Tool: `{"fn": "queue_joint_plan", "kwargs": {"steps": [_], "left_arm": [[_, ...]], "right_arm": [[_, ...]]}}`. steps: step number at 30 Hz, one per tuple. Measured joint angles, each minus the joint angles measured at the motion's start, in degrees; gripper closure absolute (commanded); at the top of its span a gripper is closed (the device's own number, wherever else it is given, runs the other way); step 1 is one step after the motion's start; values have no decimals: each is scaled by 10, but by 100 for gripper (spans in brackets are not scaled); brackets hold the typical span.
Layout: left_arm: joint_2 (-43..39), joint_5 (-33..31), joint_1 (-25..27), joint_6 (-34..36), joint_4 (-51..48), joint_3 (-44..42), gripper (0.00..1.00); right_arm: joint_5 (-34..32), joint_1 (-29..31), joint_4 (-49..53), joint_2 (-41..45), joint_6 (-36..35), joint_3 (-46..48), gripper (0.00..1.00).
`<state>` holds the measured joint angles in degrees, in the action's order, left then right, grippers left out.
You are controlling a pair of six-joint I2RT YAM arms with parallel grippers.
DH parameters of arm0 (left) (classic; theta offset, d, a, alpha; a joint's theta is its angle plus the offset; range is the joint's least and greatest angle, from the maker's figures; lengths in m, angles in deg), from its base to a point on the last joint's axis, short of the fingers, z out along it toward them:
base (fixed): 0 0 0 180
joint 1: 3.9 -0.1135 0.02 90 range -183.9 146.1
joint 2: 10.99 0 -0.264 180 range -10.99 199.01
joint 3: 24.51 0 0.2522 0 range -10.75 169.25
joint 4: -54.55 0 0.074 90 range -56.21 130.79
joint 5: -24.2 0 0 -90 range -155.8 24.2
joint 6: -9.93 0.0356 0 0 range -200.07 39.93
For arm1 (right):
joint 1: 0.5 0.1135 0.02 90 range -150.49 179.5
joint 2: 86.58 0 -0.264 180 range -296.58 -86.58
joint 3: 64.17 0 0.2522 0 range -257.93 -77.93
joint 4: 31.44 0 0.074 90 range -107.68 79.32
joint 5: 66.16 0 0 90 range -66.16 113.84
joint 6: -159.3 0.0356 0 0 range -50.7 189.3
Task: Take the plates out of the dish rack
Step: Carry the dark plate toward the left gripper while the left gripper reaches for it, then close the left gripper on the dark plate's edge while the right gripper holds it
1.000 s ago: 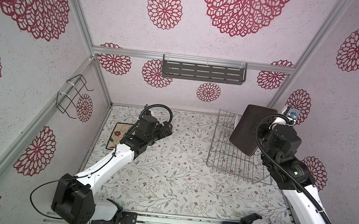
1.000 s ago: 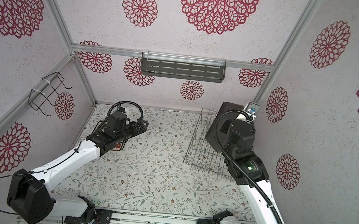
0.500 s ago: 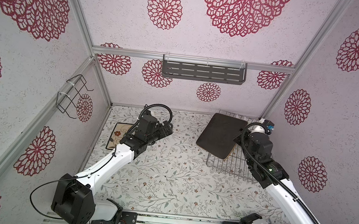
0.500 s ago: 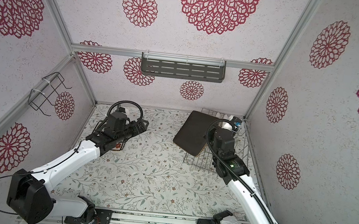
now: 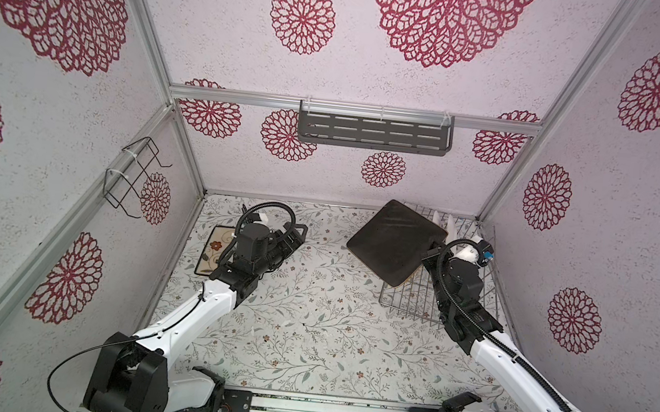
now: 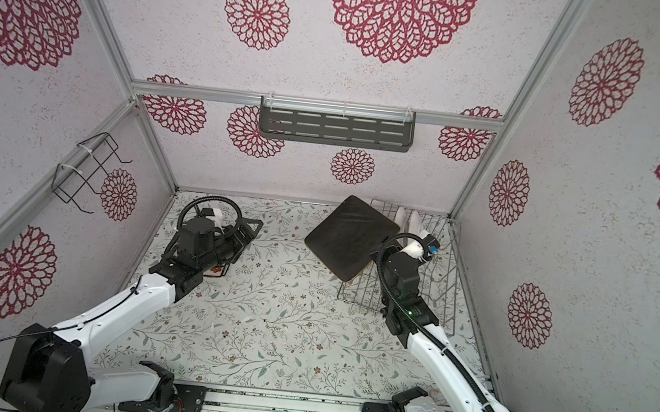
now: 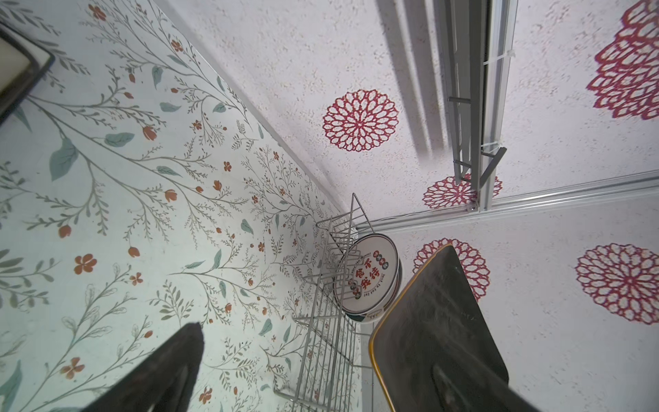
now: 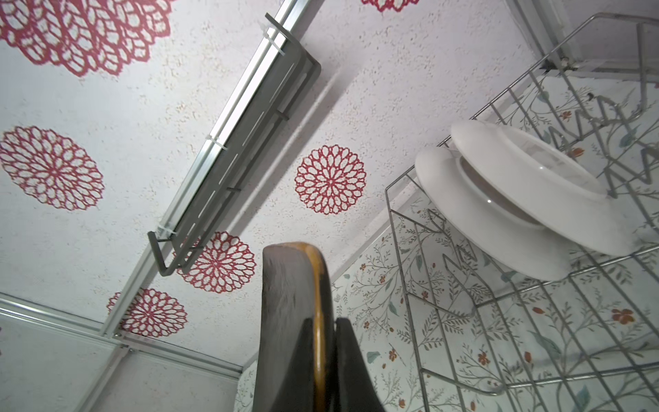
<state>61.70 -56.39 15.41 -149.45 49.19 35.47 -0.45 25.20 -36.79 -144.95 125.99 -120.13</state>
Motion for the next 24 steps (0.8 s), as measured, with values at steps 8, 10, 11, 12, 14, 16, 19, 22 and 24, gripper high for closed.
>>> {"fn": "queue_joint_plan", "kwargs": {"steps": [8, 10, 11, 12, 14, 16, 19, 22, 24], "left_arm": [[65, 63, -2, -95, 152, -30, 1], [73, 67, 2, -105, 174, -30, 1], [75, 68, 5, -110, 183, -30, 0], [76, 68, 9, -113, 190, -30, 0], [77, 68, 18, -119, 204, -29, 1], [81, 66, 29, -123, 219, -28, 2], [101, 63, 45, -134, 248, -26, 4], [133, 63, 59, -149, 278, -26, 7], [154, 61, 68, -156, 293, -25, 8]], "right_arm": [[-10, 10, -56, -33, 43, 9, 100], [-19, 16, -58, -36, 50, 9, 100], [-25, 20, -60, -38, 52, 9, 100], [-28, 23, -62, -40, 56, 9, 100], [-37, 28, -68, -45, 65, 9, 100], [-45, 33, -72, -51, 73, 9, 100], [-59, 42, -82, -67, 80, 9, 100], [-71, 55, -87, -84, 85, 9, 100], [-76, 63, -89, -92, 85, 9, 100]]}}
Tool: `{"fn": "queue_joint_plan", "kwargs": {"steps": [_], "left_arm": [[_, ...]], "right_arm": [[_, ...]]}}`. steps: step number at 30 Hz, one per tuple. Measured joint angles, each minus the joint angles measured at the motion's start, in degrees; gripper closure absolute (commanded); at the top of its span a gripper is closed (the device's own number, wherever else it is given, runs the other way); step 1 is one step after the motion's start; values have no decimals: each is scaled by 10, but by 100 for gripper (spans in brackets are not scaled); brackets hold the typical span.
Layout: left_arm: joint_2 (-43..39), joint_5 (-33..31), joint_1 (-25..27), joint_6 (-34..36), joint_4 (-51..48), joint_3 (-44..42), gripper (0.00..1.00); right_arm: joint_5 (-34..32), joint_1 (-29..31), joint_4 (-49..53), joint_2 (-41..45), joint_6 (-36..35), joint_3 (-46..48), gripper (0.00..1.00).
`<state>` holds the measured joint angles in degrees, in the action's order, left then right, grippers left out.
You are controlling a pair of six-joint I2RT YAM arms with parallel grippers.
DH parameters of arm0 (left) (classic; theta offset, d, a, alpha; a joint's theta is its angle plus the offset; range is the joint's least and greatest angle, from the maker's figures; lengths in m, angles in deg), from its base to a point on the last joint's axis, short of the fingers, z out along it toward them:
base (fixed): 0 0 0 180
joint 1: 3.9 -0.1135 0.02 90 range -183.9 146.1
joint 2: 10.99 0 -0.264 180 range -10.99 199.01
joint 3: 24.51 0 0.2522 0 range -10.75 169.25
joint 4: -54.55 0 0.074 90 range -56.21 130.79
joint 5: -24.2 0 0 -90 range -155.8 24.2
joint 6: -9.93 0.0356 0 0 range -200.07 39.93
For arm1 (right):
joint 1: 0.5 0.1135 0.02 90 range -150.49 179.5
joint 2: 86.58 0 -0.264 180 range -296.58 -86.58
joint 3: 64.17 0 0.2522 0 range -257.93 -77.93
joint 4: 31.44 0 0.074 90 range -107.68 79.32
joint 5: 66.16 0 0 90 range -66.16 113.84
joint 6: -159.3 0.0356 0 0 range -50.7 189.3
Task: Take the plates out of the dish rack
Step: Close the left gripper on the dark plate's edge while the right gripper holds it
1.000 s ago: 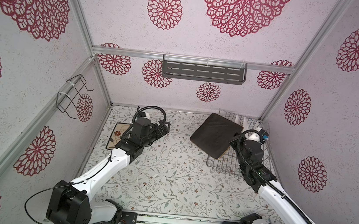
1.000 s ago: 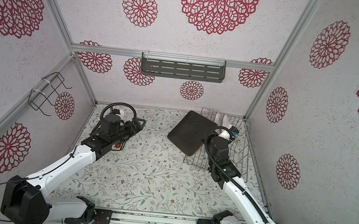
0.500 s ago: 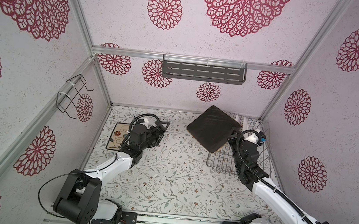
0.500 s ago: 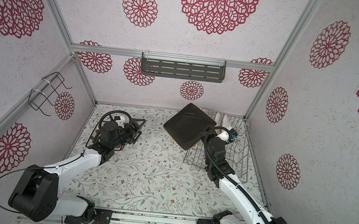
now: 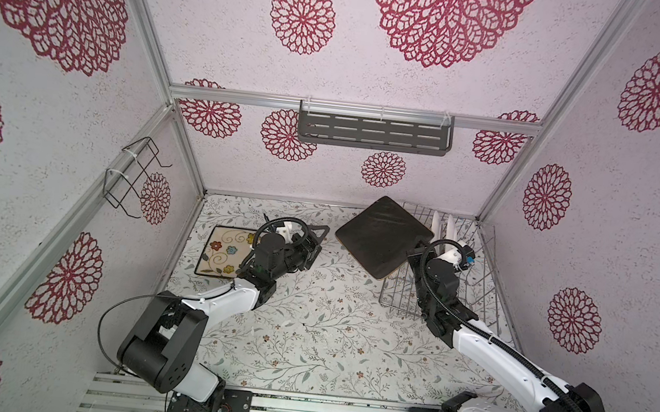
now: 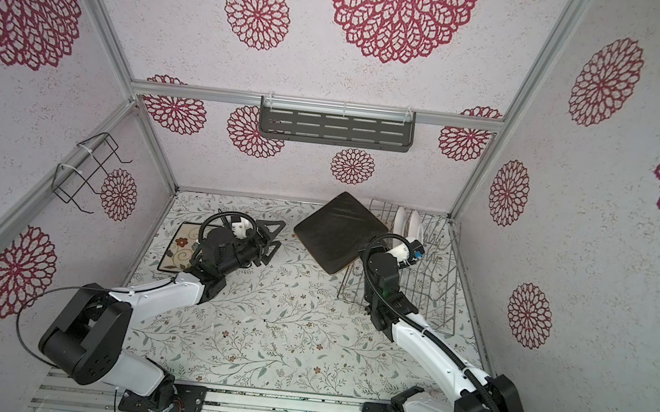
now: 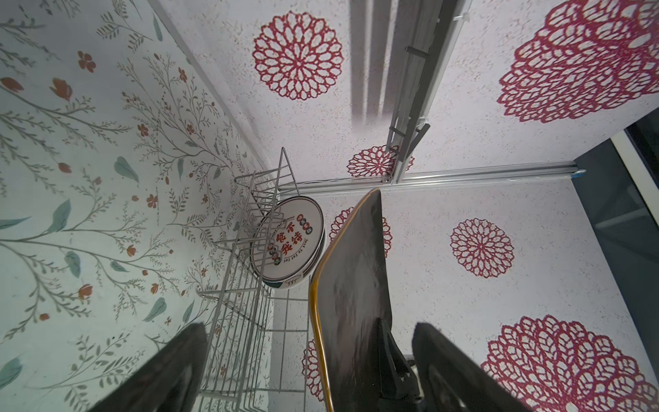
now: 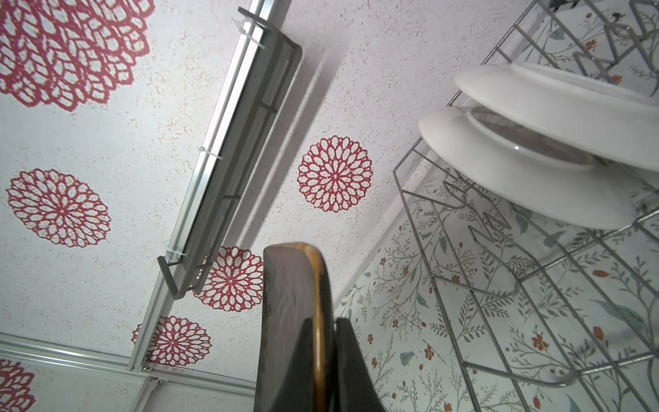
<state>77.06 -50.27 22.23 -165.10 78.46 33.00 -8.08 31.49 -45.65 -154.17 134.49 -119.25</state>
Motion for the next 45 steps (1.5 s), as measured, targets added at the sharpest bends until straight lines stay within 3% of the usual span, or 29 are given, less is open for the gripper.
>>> {"fn": "queue_joint_plan", "kwargs": {"steps": [13, 31, 38, 45], "left_arm": [[68, -15, 56, -31, 81, 43, 21], [87, -30, 88, -34, 93, 70, 52], [88, -30, 90, -33, 92, 70, 70], [88, -36, 90, -41, 91, 70, 95]], "right_arm": [[-39, 32, -11, -12, 18, 0, 100], [-85, 44, -51, -29, 40, 0, 100], [-86, 48, -60, -36, 44, 0, 100], [-91, 49, -69, -36, 52, 0, 100]]}}
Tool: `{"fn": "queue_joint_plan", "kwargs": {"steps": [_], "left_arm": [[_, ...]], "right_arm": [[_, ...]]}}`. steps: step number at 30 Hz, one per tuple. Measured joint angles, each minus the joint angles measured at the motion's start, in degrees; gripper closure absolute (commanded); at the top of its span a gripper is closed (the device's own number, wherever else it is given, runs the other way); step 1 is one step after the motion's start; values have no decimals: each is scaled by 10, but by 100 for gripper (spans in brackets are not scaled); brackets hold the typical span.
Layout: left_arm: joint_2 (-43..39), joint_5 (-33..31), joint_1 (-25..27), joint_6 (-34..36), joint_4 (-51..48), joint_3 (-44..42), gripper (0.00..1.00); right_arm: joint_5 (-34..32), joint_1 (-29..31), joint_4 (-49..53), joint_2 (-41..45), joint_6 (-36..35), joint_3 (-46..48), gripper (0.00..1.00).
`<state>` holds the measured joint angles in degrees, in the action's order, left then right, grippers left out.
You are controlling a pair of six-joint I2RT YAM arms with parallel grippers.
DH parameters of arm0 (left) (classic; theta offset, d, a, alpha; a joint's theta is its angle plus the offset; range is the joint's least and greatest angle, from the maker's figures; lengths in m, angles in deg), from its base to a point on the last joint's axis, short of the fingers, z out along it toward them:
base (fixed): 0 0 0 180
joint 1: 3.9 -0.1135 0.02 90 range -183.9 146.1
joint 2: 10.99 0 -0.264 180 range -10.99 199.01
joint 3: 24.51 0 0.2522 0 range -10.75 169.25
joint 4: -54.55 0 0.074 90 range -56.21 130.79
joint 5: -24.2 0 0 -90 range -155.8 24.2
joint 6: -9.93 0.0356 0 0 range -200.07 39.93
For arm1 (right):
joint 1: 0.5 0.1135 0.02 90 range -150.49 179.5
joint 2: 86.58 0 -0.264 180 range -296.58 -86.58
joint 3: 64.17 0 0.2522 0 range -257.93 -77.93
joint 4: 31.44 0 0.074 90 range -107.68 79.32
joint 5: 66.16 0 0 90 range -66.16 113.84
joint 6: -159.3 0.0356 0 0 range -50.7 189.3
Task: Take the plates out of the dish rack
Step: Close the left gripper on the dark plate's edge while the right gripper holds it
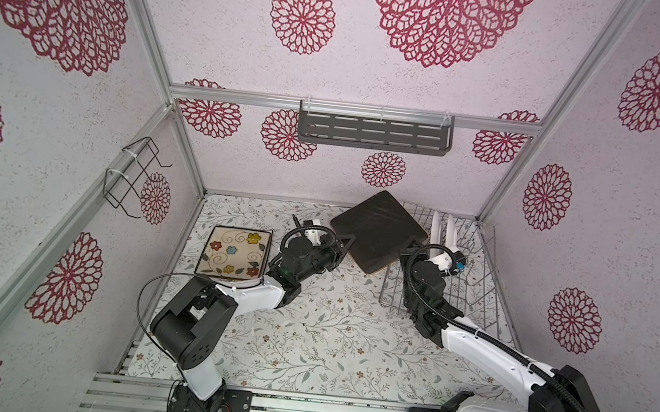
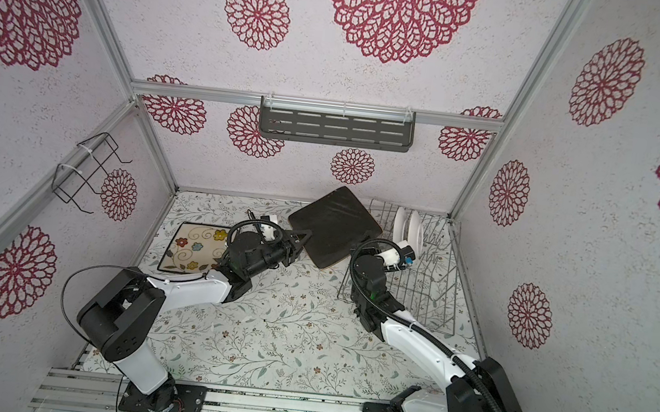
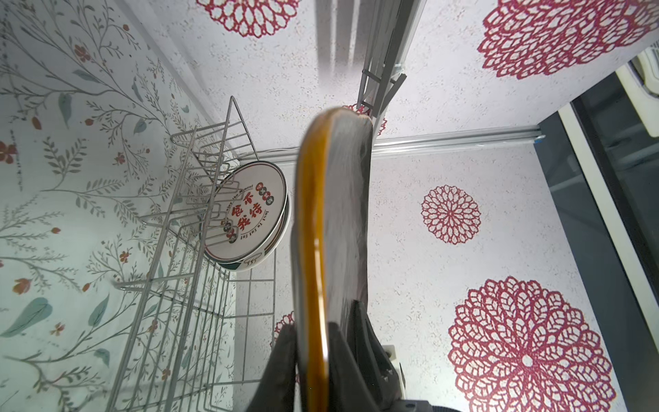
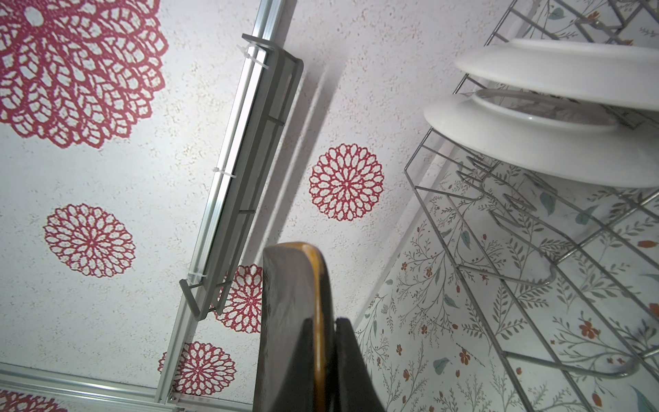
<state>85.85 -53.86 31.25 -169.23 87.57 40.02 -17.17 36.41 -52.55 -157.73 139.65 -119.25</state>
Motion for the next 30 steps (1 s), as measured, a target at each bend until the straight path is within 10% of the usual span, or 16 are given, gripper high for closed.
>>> {"fn": "queue_joint_plan", "kwargs": {"steps": [12, 30], "left_arm": [[0, 9, -4, -9, 1, 0, 100], [-17, 8, -41, 14, -92, -17, 100]], "right_arm": [[-1, 1, 8, 38, 10, 1, 48], [-39, -11, 50, 150, -13, 17, 30]]}}
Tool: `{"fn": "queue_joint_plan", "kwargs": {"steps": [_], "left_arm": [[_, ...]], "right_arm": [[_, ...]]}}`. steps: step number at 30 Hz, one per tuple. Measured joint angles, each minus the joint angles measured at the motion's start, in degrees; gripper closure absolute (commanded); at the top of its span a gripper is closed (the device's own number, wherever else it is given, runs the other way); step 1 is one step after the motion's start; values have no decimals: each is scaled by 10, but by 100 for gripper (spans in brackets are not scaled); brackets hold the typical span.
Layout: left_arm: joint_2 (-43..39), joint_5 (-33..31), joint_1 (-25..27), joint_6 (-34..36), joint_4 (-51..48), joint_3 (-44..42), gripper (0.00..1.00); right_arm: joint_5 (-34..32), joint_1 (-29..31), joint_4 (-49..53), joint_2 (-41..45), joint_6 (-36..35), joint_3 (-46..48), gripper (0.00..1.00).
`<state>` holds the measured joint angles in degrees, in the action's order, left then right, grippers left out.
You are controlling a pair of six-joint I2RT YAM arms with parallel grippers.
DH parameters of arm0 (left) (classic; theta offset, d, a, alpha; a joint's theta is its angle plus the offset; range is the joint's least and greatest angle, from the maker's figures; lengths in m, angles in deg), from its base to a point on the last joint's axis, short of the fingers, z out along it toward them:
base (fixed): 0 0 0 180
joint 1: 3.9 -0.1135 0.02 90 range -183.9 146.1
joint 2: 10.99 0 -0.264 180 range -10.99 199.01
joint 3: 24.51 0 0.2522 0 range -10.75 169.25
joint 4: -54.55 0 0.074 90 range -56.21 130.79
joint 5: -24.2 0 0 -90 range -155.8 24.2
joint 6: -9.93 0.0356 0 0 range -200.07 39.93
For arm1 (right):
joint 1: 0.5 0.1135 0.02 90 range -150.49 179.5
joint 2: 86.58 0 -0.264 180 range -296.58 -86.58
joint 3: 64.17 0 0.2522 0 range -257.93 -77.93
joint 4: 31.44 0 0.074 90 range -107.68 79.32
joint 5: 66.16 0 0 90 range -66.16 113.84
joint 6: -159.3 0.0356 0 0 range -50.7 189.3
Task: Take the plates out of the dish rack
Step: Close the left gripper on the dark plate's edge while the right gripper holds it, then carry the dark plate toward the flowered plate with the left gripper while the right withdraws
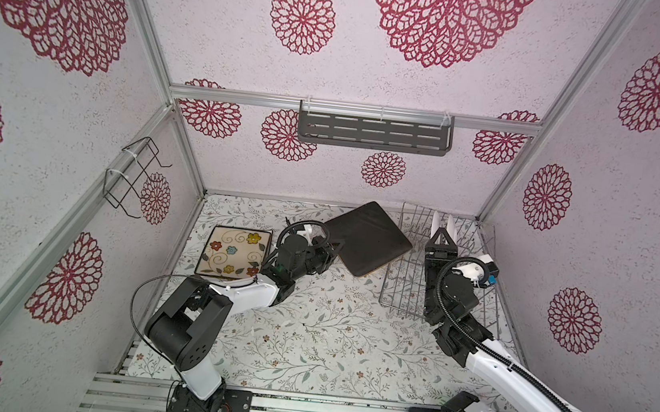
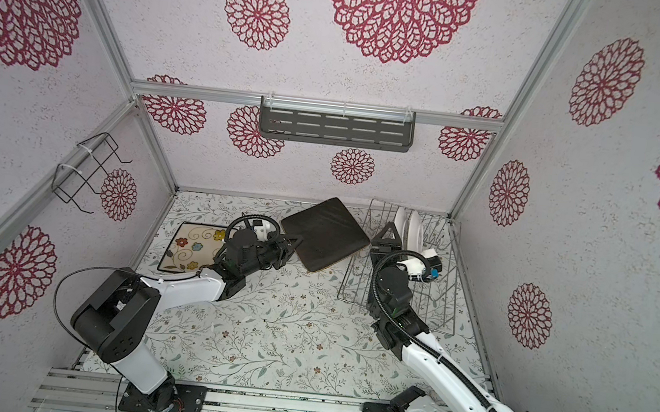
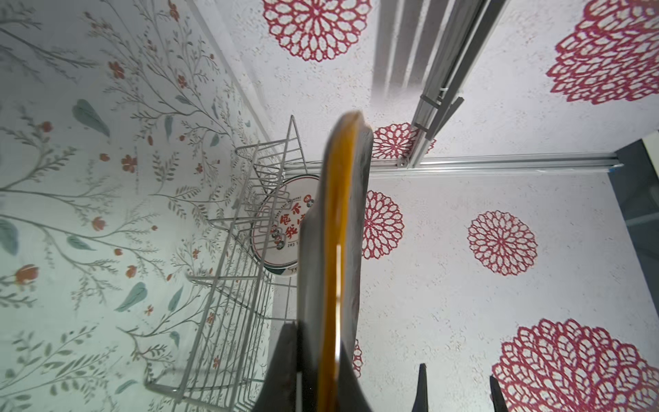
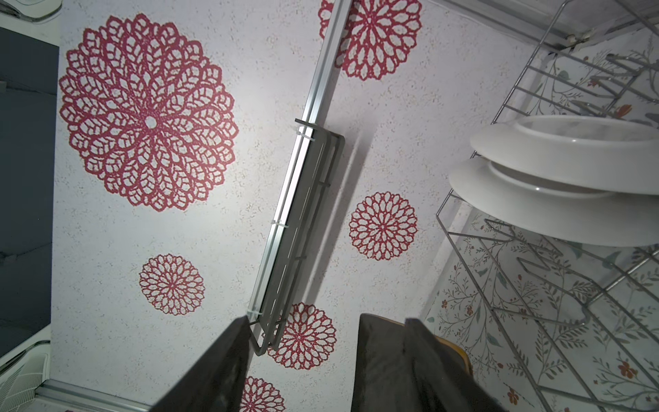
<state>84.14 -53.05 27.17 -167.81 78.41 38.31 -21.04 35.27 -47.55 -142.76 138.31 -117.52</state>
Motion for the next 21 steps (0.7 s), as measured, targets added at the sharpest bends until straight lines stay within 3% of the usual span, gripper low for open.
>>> {"fn": "queue_joint_plan", "kwargs": {"steps": [10, 21], "left_arm": [[-58, -2, -35, 15, -31, -34, 100], [-144, -16, -136, 27, -35, -118, 100]], "right_arm": [[36, -9, 33, 4, -60, -1, 23], [142, -9, 118, -10, -163, -50, 19]]}}
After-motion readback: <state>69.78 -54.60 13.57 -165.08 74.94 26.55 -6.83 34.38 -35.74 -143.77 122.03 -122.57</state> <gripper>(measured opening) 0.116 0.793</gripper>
